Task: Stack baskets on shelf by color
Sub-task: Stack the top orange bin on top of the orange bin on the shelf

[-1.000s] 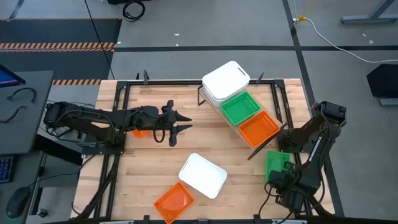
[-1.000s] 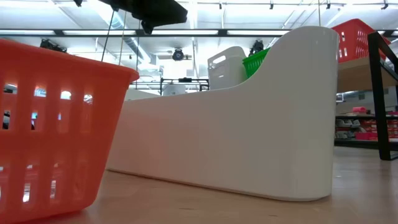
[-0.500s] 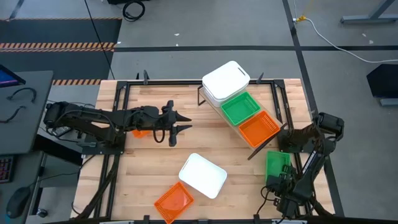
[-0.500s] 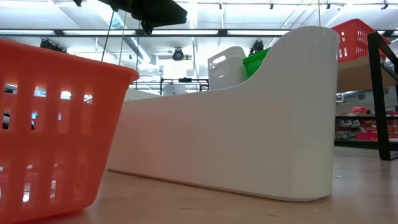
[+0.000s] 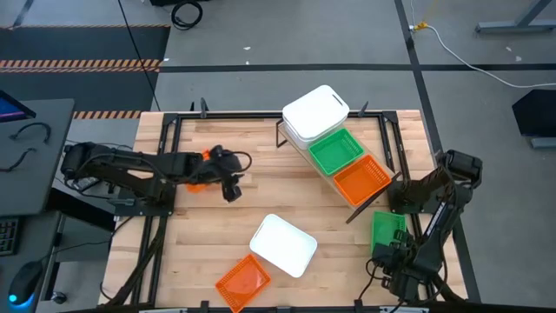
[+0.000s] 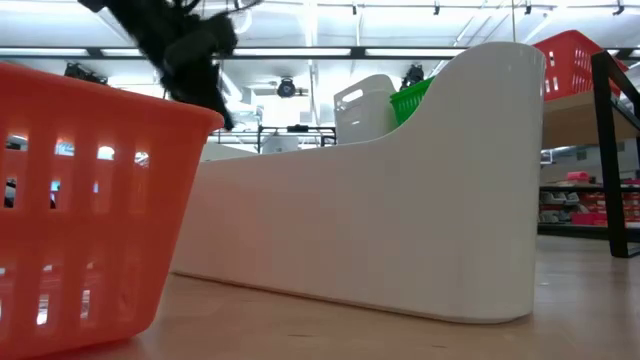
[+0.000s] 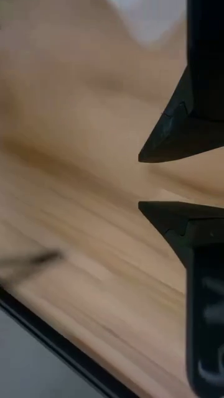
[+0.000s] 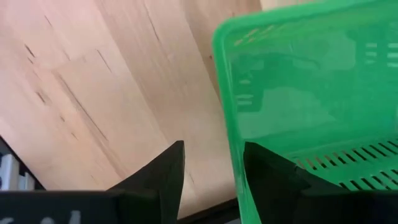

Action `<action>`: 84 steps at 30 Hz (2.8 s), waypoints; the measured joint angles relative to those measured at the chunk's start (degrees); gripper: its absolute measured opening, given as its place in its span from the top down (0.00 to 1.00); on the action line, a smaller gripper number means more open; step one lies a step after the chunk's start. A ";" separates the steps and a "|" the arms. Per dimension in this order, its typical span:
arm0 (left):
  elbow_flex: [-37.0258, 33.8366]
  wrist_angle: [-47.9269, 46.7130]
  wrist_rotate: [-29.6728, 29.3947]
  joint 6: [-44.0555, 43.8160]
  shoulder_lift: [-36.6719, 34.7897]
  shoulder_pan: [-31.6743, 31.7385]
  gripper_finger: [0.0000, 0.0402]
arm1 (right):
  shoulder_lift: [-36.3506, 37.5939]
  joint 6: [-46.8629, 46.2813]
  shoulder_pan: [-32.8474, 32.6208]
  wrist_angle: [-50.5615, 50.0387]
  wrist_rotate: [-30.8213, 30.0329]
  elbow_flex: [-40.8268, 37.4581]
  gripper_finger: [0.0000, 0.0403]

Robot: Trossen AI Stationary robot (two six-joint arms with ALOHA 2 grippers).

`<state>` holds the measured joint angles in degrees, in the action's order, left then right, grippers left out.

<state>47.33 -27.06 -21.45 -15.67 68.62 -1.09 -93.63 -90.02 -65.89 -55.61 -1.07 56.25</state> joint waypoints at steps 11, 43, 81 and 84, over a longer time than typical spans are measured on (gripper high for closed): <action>0.00 -25.59 -2.59 -12.20 -0.74 5.50 0.70 | 0.38 -0.02 0.00 0.72 -3.11 0.00 0.58; -0.07 -28.19 5.14 -6.31 17.66 8.33 0.75 | 0.38 -2.55 -0.11 8.43 -9.36 0.00 0.58; 37.43 -22.72 11.51 59.93 21.25 -19.46 0.97 | 21.07 54.33 8.12 12.55 -32.41 8.93 0.58; 37.43 -17.46 15.87 67.57 21.74 -19.53 0.97 | 20.44 70.91 13.17 13.21 -32.44 12.12 0.58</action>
<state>84.76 -44.52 -5.57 51.90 90.36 -20.61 -73.19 -19.11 -52.72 -42.41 -33.51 68.37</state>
